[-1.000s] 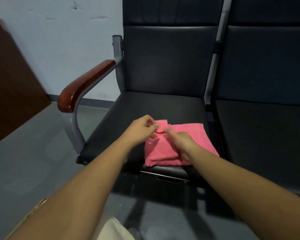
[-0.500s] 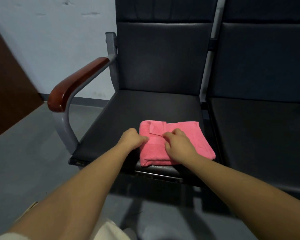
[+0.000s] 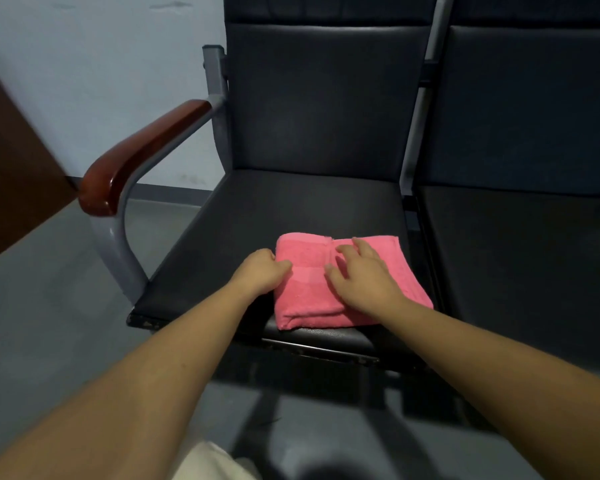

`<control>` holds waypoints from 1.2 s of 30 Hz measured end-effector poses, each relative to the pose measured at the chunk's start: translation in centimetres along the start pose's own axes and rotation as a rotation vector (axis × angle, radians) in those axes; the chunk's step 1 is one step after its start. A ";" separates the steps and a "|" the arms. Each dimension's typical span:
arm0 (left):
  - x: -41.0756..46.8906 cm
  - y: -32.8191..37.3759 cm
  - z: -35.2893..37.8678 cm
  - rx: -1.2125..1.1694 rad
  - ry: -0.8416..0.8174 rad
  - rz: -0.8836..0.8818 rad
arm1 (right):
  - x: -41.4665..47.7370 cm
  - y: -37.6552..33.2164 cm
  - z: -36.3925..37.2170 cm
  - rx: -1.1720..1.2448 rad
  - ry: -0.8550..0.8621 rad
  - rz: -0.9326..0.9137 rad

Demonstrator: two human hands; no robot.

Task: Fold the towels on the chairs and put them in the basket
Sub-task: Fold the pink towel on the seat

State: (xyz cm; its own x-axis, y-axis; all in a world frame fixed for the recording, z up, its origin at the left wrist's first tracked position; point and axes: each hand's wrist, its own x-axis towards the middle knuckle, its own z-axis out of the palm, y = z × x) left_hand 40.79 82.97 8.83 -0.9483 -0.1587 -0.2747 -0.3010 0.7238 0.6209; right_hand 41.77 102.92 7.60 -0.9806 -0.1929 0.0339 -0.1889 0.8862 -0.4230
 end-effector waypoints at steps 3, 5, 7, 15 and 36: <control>0.2 0.1 -0.3 -0.034 0.067 0.022 | -1.4 -0.4 0.1 -0.061 -0.067 -0.091; -0.1 0.2 -0.7 -0.055 0.114 0.040 | -2.1 -0.7 1.0 -0.049 -0.160 -0.058; -0.5 0.6 -1.2 -0.072 0.150 0.070 | -2.3 -1.5 1.6 0.094 -0.179 -0.007; -3.8 6.3 -1.9 -0.429 0.139 0.209 | -0.4 -2.8 -1.0 1.464 -0.110 0.554; -0.2 3.7 3.0 -0.231 -0.087 -0.127 | 0.2 0.3 -2.7 1.018 0.003 0.632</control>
State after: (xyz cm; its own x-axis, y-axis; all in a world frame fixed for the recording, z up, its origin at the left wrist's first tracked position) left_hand 40.20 87.70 9.02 -0.8922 -0.1730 -0.4172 -0.4416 0.5282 0.7253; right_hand 41.40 104.26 9.94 -0.8857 0.1589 -0.4363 0.4523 0.0829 -0.8880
